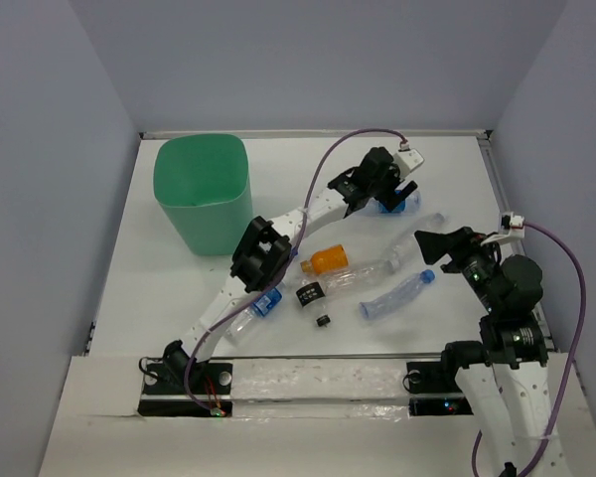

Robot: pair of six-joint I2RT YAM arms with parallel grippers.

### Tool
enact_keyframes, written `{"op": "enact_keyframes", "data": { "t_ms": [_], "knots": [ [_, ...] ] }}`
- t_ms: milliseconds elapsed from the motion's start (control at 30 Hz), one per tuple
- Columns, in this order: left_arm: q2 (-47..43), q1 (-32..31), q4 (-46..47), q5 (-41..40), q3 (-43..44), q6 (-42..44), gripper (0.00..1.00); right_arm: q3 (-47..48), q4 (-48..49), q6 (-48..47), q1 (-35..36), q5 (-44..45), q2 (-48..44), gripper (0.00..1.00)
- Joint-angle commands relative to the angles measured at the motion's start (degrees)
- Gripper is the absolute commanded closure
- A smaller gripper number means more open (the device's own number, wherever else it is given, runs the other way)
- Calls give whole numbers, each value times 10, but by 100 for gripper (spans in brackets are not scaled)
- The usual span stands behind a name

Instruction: Put the plastic bottles in the bin

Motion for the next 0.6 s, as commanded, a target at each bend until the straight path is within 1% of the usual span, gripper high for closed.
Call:
{"op": "enact_keyframes", "data": {
  "t_ms": [0,133,200,367,500,533,567],
  "knots": [
    [20,-7,-30,19,23,20,1,-3,40,-16,3,-27,6,18],
    [37,-7,-34,30,21,19,1,-10,55,-16,3,-36,14,18],
    [46,-7,-44,30,34,19,1,-15,59,-12,3,-40,19,18],
    [53,-7,-44,4,45,27,2,-24,69,-9,3,-48,26,18],
    [53,-7,-64,-26,42,35,7,-24,71,-18,3,-42,31,18],
    [52,-7,-68,-48,31,38,9,-24,71,-19,3,-38,31,18],
    [48,-7,-66,-56,21,40,20,-24,71,-19,3,-33,32,18]
  ]
}}
